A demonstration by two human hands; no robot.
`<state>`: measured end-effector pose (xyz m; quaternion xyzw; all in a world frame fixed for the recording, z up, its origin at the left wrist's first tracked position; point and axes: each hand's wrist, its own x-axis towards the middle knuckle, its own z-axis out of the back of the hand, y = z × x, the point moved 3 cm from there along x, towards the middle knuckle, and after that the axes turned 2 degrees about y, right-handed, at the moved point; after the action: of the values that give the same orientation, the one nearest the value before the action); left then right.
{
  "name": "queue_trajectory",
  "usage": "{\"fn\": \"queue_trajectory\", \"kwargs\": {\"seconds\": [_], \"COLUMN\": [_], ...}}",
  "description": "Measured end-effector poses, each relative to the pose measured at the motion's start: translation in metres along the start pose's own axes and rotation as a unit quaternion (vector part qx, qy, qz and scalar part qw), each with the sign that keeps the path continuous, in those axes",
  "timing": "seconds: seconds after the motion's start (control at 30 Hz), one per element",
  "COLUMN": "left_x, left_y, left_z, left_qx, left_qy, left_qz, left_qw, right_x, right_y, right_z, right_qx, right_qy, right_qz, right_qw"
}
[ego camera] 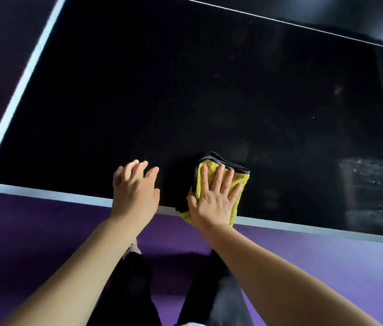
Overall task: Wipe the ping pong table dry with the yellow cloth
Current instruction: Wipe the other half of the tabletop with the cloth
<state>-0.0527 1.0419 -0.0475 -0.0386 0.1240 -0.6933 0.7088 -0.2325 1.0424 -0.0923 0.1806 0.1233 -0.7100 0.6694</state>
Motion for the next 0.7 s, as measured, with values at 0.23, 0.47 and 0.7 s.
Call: {"fn": "queue_trajectory", "kwargs": {"seconds": [0.23,0.47,0.7], "left_x": [-0.011,-0.013,0.011], "left_y": [0.151,0.209,0.181], "left_z": [0.043,0.055,0.051], "left_qx": [0.011,0.019,0.042], "left_qy": [0.010,0.025,0.045], "left_qz": [0.067,0.096,0.066], "left_qw": [0.998,0.995,0.996], "right_x": [0.000,0.018,0.037], "right_y": [0.156,0.259,0.232], "right_z": [-0.012,-0.009,-0.003], "right_qx": [-0.034,-0.090,-0.099], "right_qy": [0.019,0.036,0.012], "right_qz": [0.080,0.237,0.326], "right_qw": [0.996,0.967,0.940]}}
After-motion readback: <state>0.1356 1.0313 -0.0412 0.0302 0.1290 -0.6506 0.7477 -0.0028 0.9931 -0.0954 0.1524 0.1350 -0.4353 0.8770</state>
